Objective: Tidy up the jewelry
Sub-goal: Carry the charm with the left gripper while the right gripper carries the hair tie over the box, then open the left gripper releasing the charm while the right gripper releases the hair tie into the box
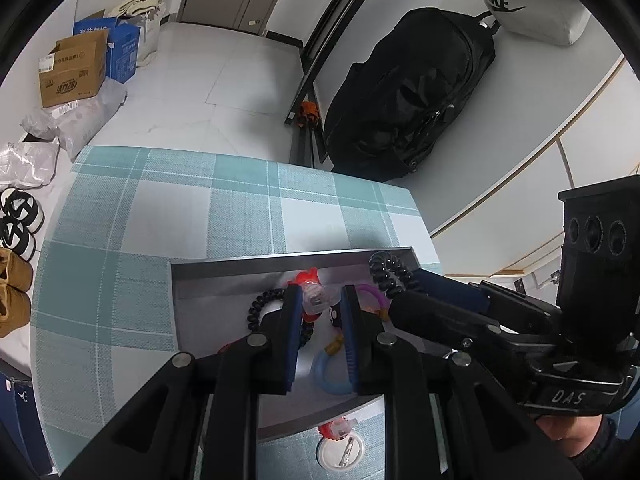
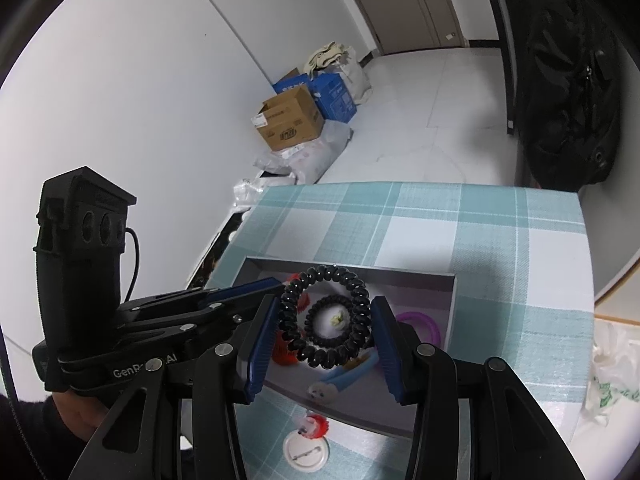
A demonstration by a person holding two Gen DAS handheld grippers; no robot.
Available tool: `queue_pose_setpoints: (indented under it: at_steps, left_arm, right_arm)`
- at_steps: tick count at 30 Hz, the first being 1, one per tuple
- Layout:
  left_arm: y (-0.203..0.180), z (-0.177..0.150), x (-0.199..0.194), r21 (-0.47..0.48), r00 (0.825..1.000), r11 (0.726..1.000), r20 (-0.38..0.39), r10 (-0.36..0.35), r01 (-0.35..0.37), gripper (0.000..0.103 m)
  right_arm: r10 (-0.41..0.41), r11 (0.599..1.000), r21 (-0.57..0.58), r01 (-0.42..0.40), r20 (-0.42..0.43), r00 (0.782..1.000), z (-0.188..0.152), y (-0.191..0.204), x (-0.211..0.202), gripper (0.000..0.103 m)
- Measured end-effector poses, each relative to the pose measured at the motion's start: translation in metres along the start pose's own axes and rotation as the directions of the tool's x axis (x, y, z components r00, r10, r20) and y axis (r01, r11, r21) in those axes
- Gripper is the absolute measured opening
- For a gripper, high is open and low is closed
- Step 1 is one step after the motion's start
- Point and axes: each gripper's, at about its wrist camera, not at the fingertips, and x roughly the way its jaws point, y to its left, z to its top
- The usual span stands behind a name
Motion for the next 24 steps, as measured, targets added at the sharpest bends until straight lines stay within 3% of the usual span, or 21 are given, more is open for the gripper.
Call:
queue_pose_setpoints:
  at_steps: [7, 11, 13, 16, 18, 24]
  left_arm:
    - [-0.003, 0.0, -0.001, 0.01, 1.0, 1.0, 0.023, 0.001, -0.002, 0.015]
    - [-0.001, 0.002, -0.002, -0.028, 0.998, 0.998, 0.029, -0.05, 0.051, 0.015]
    - [-0.002, 0.003, -0.002, -0.022, 0.999, 0.999, 0.029, -0.03, 0.031, 0.018]
    - [-0.002, 0.002, -0.004, -0.025, 0.999, 0.999, 0.03, -0.041, 0.042, 0.031]
    - [-0.002, 0.001, -0.008, -0.026, 0.998, 0.999, 0.048, -0.039, 0.04, 0.049]
    - [0.002, -0.001, -0.014, -0.048, 0.998, 0.999, 0.063, -0.019, 0.022, 0.053]
  right_arm:
    - [-0.018, 1.0, 0.0, 0.018, -0.01, 1.0, -0.002, -0.001, 0.003, 0.048]
    - [-0.017, 1.0, 0.023, 0.017, -0.007, 1.0, -0.001, -0.005, 0.004, 0.051]
    - [-0.022, 0.999, 0.028, 0.022, -0.001, 1.0, -0.001, -0.006, 0.003, 0.054]
    - [-0.025, 0.999, 0.023, 0.024, 0.028, 0.999, -0.002, -0.005, -0.005, 0.069]
    - [-0.03, 0.999, 0.022, 0.029, 0.046, 0.998, -0.003, -0.006, -0.01, 0.075]
    - [-0.035, 0.998, 0.053, 0.03, 0.089, 0.995, -0.004, -0.011, -0.022, 0.079]
